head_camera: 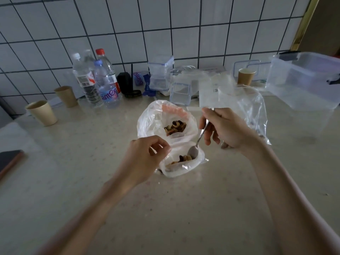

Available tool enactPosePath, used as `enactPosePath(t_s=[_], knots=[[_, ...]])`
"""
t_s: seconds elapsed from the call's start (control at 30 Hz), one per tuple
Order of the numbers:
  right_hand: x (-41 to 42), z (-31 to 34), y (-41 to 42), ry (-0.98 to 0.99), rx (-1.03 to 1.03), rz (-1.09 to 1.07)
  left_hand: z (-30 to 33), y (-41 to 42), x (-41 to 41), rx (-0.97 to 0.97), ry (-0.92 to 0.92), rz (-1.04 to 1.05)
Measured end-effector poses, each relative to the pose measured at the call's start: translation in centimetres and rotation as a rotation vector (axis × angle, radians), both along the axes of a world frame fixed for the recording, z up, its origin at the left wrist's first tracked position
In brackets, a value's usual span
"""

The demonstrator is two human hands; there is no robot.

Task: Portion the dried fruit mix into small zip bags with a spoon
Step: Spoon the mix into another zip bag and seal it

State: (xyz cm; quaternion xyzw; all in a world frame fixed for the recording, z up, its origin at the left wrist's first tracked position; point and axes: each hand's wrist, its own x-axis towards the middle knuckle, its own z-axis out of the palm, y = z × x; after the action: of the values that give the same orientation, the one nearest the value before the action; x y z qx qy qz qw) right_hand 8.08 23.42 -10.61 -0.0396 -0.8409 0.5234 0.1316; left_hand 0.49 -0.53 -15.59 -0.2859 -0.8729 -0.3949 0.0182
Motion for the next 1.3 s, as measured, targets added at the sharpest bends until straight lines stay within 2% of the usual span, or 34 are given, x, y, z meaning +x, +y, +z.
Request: enactPosePath(t_s=[0.13,0.27,0.47,0.67,0.8,0.87,0.93,1.03,1.1,1.2,1.3], knots=[[0.2,0.3,-1.0,0.131,0.218,0.039,0.5,-0.1,-0.3,0.017,-0.050,-0.032],[0.3,0.3,-1.7,0.246,0.254,0.044,0.3,-0.6,-0.6,-0.006,0.001,-0.031],[-0.6,-0.4,-1.3,0.324,-0.007,-0.028,0.4,-0.9,-0.9,-0.065,0.112,-0.025],[-1.8,-1.6,-0.8,0.209,-0.415,-0.197,2.3,-0.4,-2.8,0.051,0.271,-0.007],[-2.3,-2.1,-0.4,0.144,-0.521,-0.279,3.5,1.5,-5.5,0.107,0.503,0.086],[-2.5,-2.3,-0.5,0.111,-0.495,-0.287,3.9,2.8,-6.7,0.061,0.577,0.131],[-2.5,-2.4,-0.6,0.078,-0.414,-0.283,4.2,4.2,-7.8,-0.012,0.514,0.127],[-2.4,-2.5,-0.7,0.088,-0.186,-0.264,3.9,6.1,-9.1,-0.161,0.422,0.116],[-2.4,-2.4,-0.7,0.105,-0.101,-0.233,3.7,6.9,-9.7,-0.180,0.401,0.114],[-2.4,-2.3,-0.5,0.104,-0.103,-0.180,3.5,7.7,-10.5,-0.224,0.400,0.117],[-2.4,-2.4,-0.3,0.078,-0.140,-0.151,3.0,7.8,-10.7,-0.195,0.308,0.029]])
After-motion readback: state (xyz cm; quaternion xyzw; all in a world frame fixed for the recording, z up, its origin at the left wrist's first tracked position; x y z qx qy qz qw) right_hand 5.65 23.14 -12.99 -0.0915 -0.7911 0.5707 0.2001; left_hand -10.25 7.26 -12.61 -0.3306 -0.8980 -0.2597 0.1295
